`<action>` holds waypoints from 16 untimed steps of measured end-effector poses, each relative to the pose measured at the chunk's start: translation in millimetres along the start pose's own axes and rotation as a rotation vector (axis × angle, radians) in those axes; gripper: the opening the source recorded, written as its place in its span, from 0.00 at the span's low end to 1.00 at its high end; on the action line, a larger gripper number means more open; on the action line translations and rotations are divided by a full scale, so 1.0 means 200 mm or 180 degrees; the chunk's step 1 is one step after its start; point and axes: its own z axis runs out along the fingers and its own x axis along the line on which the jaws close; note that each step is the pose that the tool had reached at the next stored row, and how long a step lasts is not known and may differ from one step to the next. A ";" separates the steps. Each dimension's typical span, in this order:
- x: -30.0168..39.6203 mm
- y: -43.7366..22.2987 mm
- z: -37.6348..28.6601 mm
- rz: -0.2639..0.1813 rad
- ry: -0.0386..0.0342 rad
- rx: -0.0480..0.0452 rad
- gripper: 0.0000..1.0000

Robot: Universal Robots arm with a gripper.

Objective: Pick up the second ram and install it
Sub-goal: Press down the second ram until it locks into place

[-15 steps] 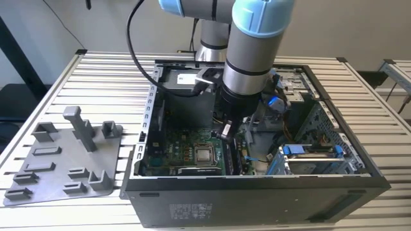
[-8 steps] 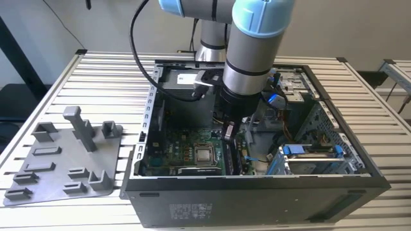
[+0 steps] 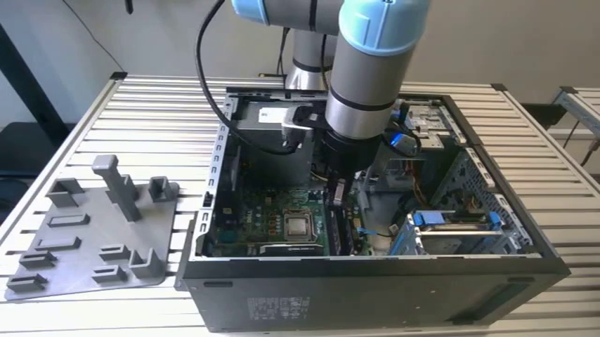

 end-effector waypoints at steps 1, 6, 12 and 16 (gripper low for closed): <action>0.000 0.000 0.000 -0.0057 0.0000 0.0000 0.11; 0.000 0.000 0.002 -0.0350 0.0002 0.0001 0.11; -0.004 -0.020 0.016 -0.0385 -0.0001 0.0000 0.11; -0.004 -0.023 0.051 -0.0385 0.0000 -0.0001 0.11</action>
